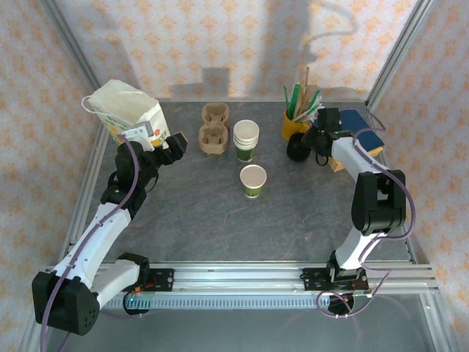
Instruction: Pack the takeout coffee
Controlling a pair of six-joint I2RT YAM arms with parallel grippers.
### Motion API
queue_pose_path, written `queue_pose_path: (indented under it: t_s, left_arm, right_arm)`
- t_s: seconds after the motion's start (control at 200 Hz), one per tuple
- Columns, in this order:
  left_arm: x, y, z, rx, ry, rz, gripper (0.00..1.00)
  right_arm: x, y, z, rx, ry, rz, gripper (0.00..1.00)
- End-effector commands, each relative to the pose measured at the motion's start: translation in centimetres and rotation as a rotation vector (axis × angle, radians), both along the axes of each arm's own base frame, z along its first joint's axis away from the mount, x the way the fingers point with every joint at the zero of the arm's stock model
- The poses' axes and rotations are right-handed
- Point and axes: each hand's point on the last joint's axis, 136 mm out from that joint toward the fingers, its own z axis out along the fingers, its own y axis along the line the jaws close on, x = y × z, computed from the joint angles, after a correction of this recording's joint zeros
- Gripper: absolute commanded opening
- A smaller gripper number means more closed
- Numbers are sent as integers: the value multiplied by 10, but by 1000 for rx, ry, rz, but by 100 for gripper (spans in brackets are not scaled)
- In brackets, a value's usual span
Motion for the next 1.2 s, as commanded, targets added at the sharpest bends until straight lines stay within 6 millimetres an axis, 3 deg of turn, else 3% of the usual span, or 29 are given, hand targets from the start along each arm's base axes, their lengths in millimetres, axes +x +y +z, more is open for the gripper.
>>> queue_pose_path:
  t_s: [0.0,0.185,0.671,1.196]
  left_arm:
    - [-2,0,21,5,-54,5,97]
    - [-3,1,24,8,-61,10,97]
    - [-2,1,27,10,-65,8,97]
    - [-4,1,25,15,-59,8,97]
  right_arm:
    - [9,-4,2,-28,-11,-13,44]
    - [15,-3,-10,-30,15,-13,39]
    - [22,-3,-14,-32,18,-14,28]
    - [22,-2,-20,-29,29,-14,32]
